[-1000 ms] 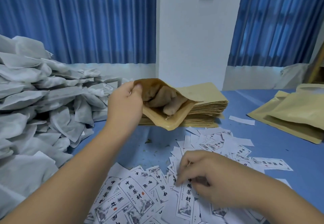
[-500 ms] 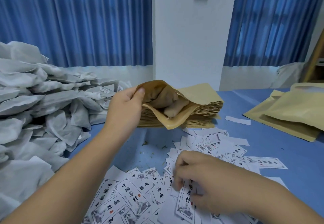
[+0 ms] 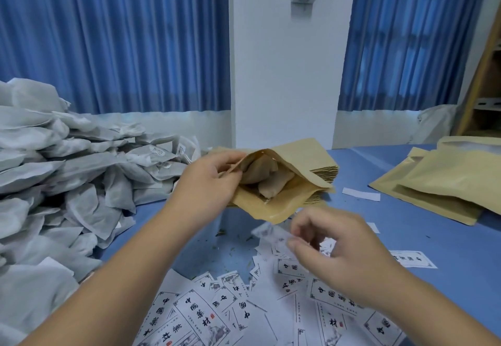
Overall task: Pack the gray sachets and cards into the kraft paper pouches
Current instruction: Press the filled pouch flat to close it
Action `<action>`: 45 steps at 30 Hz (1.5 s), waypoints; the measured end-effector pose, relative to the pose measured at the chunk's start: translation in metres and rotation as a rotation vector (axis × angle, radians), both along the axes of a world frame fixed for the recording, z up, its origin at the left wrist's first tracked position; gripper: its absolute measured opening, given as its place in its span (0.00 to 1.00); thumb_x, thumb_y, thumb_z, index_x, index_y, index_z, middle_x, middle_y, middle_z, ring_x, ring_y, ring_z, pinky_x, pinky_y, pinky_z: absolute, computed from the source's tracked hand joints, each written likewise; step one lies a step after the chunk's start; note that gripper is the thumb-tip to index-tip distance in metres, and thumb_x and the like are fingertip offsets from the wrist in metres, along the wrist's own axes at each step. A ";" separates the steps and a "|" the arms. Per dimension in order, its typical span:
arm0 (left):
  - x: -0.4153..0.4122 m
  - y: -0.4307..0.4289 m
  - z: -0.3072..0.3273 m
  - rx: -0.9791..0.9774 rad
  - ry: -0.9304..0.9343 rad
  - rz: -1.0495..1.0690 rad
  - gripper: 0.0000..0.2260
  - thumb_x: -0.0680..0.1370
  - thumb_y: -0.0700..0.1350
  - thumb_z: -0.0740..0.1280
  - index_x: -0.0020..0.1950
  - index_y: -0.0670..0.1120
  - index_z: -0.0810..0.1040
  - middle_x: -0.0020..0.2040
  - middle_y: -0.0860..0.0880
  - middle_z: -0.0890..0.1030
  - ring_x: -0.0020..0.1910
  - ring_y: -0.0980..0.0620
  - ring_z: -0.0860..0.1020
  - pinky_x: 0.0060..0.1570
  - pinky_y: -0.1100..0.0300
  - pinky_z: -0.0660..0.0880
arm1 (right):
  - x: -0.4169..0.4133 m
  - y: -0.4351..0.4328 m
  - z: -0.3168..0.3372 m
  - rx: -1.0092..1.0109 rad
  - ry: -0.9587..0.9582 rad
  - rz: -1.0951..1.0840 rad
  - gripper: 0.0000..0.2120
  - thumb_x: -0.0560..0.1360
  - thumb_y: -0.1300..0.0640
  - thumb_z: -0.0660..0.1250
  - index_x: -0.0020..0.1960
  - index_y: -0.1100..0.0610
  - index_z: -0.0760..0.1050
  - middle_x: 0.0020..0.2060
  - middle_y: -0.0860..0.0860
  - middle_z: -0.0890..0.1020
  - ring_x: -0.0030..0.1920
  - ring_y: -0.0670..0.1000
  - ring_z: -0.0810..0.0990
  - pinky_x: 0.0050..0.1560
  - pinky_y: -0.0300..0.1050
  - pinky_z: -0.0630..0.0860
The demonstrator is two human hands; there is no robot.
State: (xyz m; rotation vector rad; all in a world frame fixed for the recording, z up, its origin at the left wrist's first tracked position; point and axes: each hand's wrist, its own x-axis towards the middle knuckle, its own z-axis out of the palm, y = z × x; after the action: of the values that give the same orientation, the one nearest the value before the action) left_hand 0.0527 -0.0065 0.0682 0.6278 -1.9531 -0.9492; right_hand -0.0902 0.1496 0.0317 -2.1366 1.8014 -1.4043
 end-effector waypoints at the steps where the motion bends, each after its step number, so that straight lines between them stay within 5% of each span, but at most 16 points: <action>1: -0.001 0.000 0.000 -0.001 -0.019 -0.001 0.15 0.78 0.37 0.64 0.52 0.56 0.84 0.49 0.55 0.84 0.52 0.55 0.81 0.58 0.50 0.77 | 0.002 0.000 0.000 -0.098 -0.001 -0.047 0.09 0.71 0.59 0.69 0.37 0.47 0.73 0.32 0.44 0.76 0.34 0.47 0.75 0.33 0.42 0.72; 4: -0.003 0.000 0.001 -0.001 -0.068 0.010 0.13 0.78 0.39 0.64 0.54 0.54 0.83 0.49 0.53 0.84 0.51 0.51 0.82 0.56 0.45 0.77 | 0.010 0.000 0.005 -0.297 0.256 -0.308 0.04 0.72 0.55 0.65 0.39 0.49 0.75 0.33 0.43 0.74 0.33 0.45 0.72 0.30 0.41 0.70; 8: -0.007 0.000 0.001 -0.070 -0.130 0.057 0.13 0.76 0.46 0.64 0.57 0.54 0.82 0.54 0.54 0.82 0.53 0.53 0.80 0.57 0.48 0.76 | 0.028 -0.014 0.020 -0.075 0.523 -0.534 0.05 0.72 0.56 0.66 0.38 0.51 0.75 0.36 0.46 0.73 0.31 0.51 0.74 0.25 0.42 0.65; 13: -0.006 0.002 0.001 -0.145 -0.179 0.101 0.17 0.73 0.54 0.62 0.59 0.56 0.81 0.58 0.57 0.79 0.59 0.56 0.77 0.62 0.51 0.73 | 0.034 -0.044 0.036 0.173 0.628 -0.656 0.10 0.72 0.60 0.63 0.36 0.53 0.63 0.36 0.48 0.65 0.34 0.54 0.69 0.26 0.42 0.55; 16: -0.006 -0.001 0.000 -0.170 -0.178 0.116 0.13 0.76 0.50 0.65 0.60 0.55 0.81 0.59 0.56 0.79 0.60 0.55 0.76 0.63 0.51 0.71 | 0.038 -0.065 0.041 0.249 0.645 -0.645 0.06 0.72 0.59 0.65 0.39 0.52 0.69 0.35 0.48 0.69 0.31 0.51 0.68 0.26 0.40 0.53; 19: -0.007 -0.001 0.000 -0.190 -0.204 0.128 0.13 0.77 0.48 0.64 0.61 0.55 0.80 0.60 0.55 0.79 0.60 0.55 0.76 0.63 0.52 0.72 | 0.040 -0.084 0.042 0.269 0.636 -0.631 0.08 0.73 0.58 0.65 0.51 0.52 0.76 0.36 0.48 0.71 0.37 0.53 0.73 0.26 0.40 0.55; 26: -0.004 0.000 0.003 -0.166 -0.216 0.130 0.12 0.79 0.49 0.62 0.58 0.56 0.81 0.50 0.52 0.84 0.50 0.46 0.80 0.49 0.55 0.77 | 0.027 -0.103 0.041 0.302 0.580 -0.573 0.10 0.75 0.55 0.61 0.55 0.52 0.76 0.45 0.51 0.79 0.48 0.55 0.79 0.38 0.43 0.67; 29: -0.005 0.000 0.005 -0.169 -0.227 0.120 0.12 0.78 0.49 0.62 0.59 0.56 0.81 0.52 0.54 0.83 0.52 0.49 0.80 0.54 0.51 0.77 | 0.023 -0.095 0.037 0.250 0.545 -0.469 0.07 0.77 0.52 0.59 0.43 0.51 0.75 0.39 0.51 0.78 0.43 0.56 0.78 0.36 0.42 0.68; 33: -0.003 -0.001 0.005 -0.179 -0.245 0.110 0.14 0.77 0.50 0.61 0.59 0.57 0.80 0.55 0.58 0.82 0.53 0.55 0.80 0.55 0.52 0.77 | 0.025 -0.074 0.038 0.250 0.422 -0.338 0.12 0.75 0.61 0.59 0.35 0.49 0.69 0.30 0.48 0.73 0.34 0.50 0.72 0.34 0.45 0.68; 39: -0.001 0.004 0.009 -0.172 -0.288 0.126 0.19 0.69 0.55 0.57 0.56 0.58 0.80 0.51 0.59 0.82 0.47 0.56 0.81 0.50 0.53 0.78 | 0.024 -0.036 0.026 0.123 0.459 -0.135 0.10 0.73 0.65 0.60 0.41 0.52 0.74 0.36 0.46 0.73 0.38 0.46 0.70 0.38 0.44 0.69; 45: -0.001 0.003 0.009 -0.229 -0.336 0.170 0.14 0.75 0.48 0.61 0.58 0.57 0.80 0.53 0.57 0.82 0.48 0.56 0.80 0.50 0.54 0.77 | -0.002 -0.014 -0.002 -0.383 0.557 -0.370 0.07 0.71 0.61 0.66 0.46 0.56 0.82 0.48 0.50 0.77 0.47 0.54 0.76 0.47 0.49 0.70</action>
State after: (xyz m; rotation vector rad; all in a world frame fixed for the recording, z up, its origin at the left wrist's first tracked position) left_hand 0.0514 -0.0031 0.0770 0.8459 -2.2202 -0.5295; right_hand -0.0926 0.1356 0.0299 -2.7086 2.3873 -1.4075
